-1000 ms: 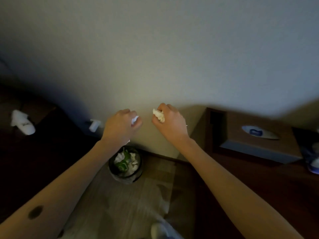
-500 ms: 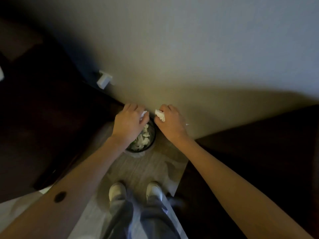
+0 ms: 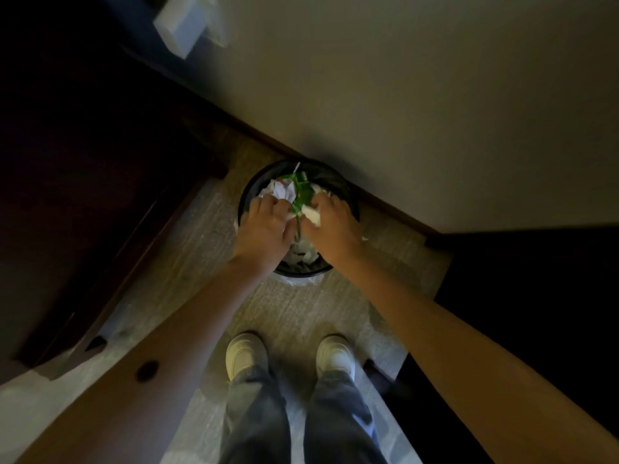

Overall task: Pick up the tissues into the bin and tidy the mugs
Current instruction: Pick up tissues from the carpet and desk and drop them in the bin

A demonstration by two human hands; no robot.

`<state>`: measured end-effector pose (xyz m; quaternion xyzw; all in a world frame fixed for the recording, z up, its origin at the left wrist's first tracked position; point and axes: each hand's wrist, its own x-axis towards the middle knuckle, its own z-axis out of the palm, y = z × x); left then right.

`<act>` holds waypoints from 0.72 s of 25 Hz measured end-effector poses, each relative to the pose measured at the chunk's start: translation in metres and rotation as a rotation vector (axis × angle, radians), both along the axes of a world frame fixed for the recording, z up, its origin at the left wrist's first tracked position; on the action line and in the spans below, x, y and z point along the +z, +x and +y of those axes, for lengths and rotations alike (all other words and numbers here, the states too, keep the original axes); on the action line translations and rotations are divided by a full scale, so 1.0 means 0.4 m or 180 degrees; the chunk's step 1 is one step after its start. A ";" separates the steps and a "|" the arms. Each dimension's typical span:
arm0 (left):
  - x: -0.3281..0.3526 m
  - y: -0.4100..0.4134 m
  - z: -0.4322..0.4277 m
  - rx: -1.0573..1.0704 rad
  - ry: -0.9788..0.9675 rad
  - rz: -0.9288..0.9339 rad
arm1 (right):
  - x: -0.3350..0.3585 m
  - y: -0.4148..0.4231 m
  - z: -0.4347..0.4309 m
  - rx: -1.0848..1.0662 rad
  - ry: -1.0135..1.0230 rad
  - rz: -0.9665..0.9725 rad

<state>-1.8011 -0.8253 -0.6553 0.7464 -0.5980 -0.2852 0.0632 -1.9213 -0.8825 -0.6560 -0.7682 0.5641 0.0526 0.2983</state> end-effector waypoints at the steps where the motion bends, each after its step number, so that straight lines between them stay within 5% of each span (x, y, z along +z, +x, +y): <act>1: -0.027 0.005 -0.002 -0.0046 0.0046 0.0051 | -0.026 0.011 -0.001 0.0015 0.0014 0.0004; 9: -0.038 0.044 -0.013 0.0042 0.0271 0.0194 | -0.051 0.021 -0.016 0.0056 0.0168 0.0231; 18: 0.355 0.021 -0.069 -0.0227 -0.0303 -0.0146 | 0.336 -0.019 -0.102 0.0246 -0.0203 0.0225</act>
